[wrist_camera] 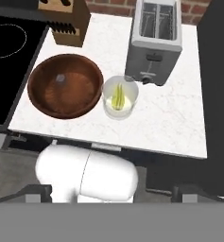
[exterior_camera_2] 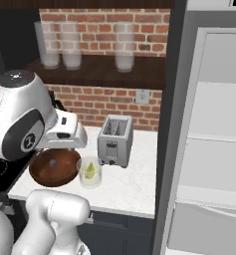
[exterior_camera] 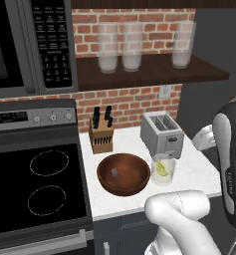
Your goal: Grab a lemon wedge from the fridge and one ice cube from the ice bowl, and put them in the glass of lemonade.
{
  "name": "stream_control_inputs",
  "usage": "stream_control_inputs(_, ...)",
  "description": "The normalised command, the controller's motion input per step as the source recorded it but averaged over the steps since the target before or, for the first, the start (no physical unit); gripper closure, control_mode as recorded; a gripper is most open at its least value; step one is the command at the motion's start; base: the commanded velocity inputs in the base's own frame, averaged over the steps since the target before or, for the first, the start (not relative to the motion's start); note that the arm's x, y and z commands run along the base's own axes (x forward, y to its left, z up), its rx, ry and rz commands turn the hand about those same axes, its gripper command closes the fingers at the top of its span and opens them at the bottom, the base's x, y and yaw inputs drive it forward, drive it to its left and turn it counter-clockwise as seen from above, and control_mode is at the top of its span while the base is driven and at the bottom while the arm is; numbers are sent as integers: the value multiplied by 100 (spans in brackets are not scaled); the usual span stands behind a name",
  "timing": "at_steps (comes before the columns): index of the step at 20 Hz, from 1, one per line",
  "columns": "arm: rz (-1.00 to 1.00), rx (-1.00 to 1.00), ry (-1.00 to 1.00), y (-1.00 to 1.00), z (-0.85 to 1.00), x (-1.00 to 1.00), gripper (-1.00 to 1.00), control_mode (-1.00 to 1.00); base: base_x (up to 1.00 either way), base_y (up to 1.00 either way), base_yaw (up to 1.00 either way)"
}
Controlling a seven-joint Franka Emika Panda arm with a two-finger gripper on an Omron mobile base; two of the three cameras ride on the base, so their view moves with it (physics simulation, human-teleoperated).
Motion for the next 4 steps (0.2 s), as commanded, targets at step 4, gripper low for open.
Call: stream_control_inputs(4, -2, 0, -21, 12, -3, -28, -100, -100, 0, 0, 0)
